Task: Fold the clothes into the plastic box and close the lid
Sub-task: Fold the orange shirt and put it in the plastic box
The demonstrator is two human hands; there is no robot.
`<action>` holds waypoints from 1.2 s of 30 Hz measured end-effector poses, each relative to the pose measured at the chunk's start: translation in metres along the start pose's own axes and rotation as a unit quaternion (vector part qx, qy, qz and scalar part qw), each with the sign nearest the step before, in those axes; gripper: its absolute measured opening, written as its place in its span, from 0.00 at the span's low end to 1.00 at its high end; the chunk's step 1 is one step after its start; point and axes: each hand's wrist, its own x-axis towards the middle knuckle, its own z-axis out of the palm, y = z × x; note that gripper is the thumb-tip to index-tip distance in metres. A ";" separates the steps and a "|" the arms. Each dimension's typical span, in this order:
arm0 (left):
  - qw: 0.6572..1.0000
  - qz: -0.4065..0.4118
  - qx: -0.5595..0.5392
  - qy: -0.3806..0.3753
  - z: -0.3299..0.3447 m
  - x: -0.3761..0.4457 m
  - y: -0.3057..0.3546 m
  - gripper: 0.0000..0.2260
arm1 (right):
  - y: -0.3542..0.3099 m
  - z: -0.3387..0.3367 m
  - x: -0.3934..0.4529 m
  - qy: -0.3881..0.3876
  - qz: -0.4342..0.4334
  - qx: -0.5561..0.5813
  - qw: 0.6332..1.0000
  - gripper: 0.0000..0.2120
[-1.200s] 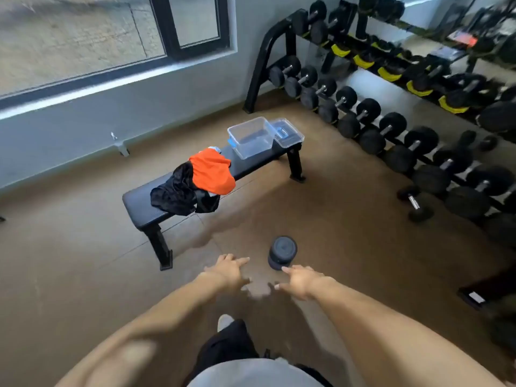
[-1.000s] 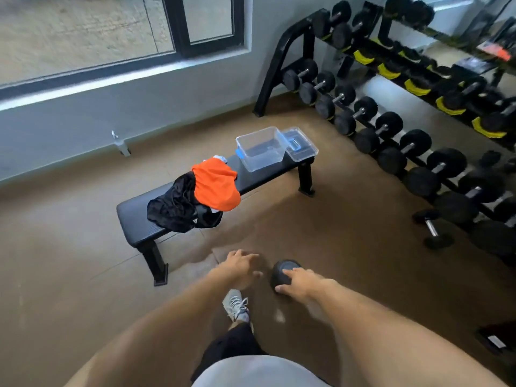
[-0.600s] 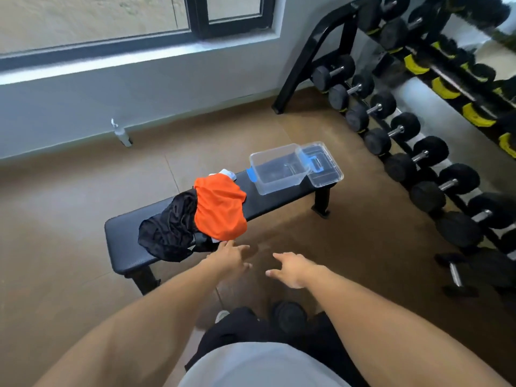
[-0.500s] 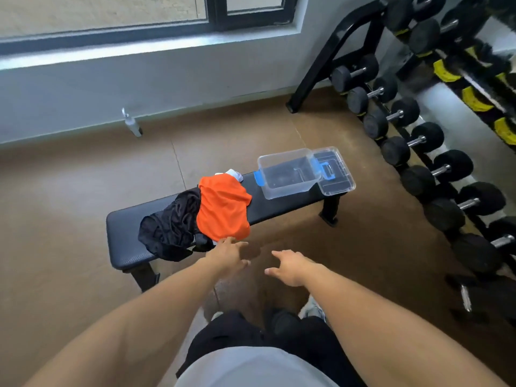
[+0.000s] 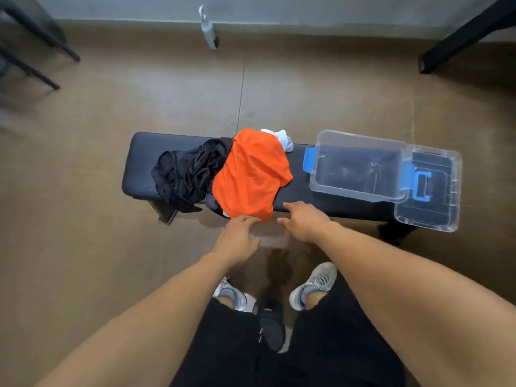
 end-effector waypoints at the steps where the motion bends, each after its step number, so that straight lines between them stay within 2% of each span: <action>1: 1.000 0.002 -0.012 0.009 0.010 0.014 -0.004 0.25 | 0.003 0.001 0.020 0.016 -0.006 0.009 1.000 0.27; 4: 0.997 0.018 -0.037 0.069 0.035 0.069 -0.026 0.25 | 0.009 0.014 0.087 0.074 -0.047 0.020 0.996 0.22; 7: 0.979 0.075 -0.023 0.189 0.050 0.137 -0.061 0.26 | 0.013 0.034 0.154 0.134 -0.101 0.037 0.985 0.24; 10: 0.950 0.099 0.031 0.294 0.054 0.203 -0.097 0.26 | 0.014 0.049 0.213 0.240 -0.132 0.033 0.961 0.27; 15: 0.939 0.144 0.108 0.293 0.066 0.277 -0.130 0.29 | 0.024 0.074 0.287 0.358 -0.180 -0.044 0.915 0.20; 17: 0.924 0.148 0.140 0.324 0.078 0.290 -0.133 0.30 | 0.028 0.082 0.306 0.426 -0.196 -0.053 0.882 0.17; 19: 0.907 0.148 0.154 0.364 0.087 0.297 -0.135 0.29 | 0.030 0.086 0.320 0.481 -0.201 -0.013 0.853 0.15; 25: 0.891 0.163 0.143 0.399 0.089 0.297 -0.135 0.28 | 0.032 0.094 0.327 0.534 -0.220 0.020 0.816 0.13; 28: 0.890 0.162 0.142 0.401 0.090 0.297 -0.135 0.28 | 0.037 0.092 0.327 0.550 -0.256 0.097 0.789 0.11; 29: 0.890 0.160 0.140 0.402 0.089 0.297 -0.134 0.28 | 0.038 0.092 0.328 0.564 -0.254 0.126 0.776 0.12; 31: 0.889 0.154 0.138 0.408 0.089 0.297 -0.134 0.29 | 0.037 0.090 0.331 0.597 -0.184 0.134 0.769 0.16; 33: 0.892 0.151 0.137 0.404 0.089 0.297 -0.134 0.29 | 0.035 0.090 0.336 0.600 -0.072 0.091 0.791 0.24; 36: 0.901 0.159 0.123 0.384 0.087 0.296 -0.136 0.30 | 0.032 0.090 0.337 0.584 0.002 0.059 0.810 0.33</action>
